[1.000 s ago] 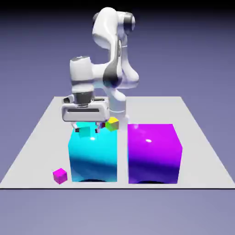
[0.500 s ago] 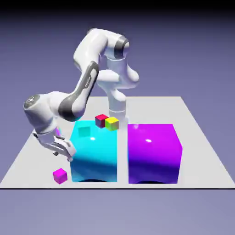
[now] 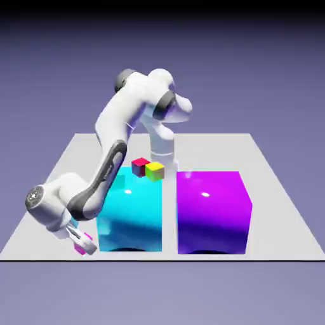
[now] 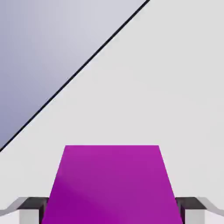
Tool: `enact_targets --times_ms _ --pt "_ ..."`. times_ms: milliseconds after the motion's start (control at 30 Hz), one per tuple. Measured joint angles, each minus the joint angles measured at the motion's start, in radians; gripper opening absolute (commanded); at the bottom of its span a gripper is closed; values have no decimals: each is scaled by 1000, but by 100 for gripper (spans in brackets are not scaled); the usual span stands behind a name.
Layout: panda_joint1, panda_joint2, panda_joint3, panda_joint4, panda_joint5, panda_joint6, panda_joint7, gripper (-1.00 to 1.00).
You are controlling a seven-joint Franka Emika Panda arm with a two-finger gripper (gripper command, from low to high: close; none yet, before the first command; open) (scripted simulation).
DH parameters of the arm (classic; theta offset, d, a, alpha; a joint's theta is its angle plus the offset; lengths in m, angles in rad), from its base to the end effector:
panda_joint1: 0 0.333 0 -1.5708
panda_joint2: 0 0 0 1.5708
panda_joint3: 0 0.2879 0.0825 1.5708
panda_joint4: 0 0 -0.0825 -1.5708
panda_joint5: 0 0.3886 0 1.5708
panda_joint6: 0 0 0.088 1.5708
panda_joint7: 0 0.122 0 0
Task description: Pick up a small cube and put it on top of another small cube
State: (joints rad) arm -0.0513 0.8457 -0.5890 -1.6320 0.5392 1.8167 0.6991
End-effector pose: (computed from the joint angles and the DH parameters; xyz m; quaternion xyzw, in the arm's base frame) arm 0.5177 -0.3107 0.1182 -0.6908 0.6830 0.2373 0.0004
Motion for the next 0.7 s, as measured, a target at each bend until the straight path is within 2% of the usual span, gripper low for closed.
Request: enact_targets --times_ms 267,700 --pt "-61 -275 6 54 -30 -182 -52 -100" --pt "9 -746 257 -195 -508 -347 -65 -100"
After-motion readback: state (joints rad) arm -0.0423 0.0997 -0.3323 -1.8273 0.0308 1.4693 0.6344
